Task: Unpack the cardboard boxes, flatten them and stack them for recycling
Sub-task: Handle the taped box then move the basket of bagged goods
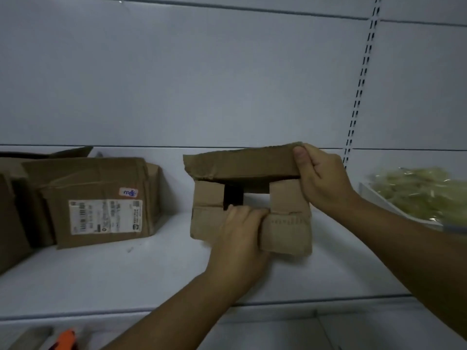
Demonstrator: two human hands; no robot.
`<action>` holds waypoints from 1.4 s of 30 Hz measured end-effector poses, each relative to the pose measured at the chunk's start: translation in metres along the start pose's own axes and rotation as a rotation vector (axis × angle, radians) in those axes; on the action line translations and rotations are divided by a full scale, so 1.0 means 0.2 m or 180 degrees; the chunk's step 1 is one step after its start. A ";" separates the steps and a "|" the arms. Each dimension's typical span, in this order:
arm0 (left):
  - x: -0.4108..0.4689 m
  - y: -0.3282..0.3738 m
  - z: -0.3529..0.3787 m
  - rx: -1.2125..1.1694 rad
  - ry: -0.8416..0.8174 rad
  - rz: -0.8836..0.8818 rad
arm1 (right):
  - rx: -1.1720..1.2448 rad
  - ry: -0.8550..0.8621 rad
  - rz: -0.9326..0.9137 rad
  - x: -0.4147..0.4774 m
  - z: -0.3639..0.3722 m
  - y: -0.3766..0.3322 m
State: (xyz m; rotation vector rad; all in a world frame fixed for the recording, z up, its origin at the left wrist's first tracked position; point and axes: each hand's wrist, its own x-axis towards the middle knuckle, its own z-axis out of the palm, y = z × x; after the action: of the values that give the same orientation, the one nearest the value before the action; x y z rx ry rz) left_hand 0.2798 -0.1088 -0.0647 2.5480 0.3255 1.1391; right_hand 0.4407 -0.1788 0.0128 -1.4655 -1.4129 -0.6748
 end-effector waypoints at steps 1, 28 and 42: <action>-0.03 0.02 0.02 0.0208 -0.0056 0.0075 | 0.0005 -0.0009 0.0077 -0.03 -0.02 0.01; -0.25 -0.16 -0.41 0.1069 -0.0838 -0.1121 | 0.0462 -0.1125 0.0158 -0.23 0.07 0.10; 0.14 -0.40 -0.37 0.0532 -0.1554 -0.1412 | 0.0258 -0.3631 0.0155 -0.47 0.35 0.01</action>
State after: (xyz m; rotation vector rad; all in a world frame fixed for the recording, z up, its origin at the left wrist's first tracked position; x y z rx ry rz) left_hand 0.2362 -0.0114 -0.0305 2.5974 0.8275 0.3290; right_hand 0.4102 -0.1557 -0.0983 -1.8967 -2.1673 0.3649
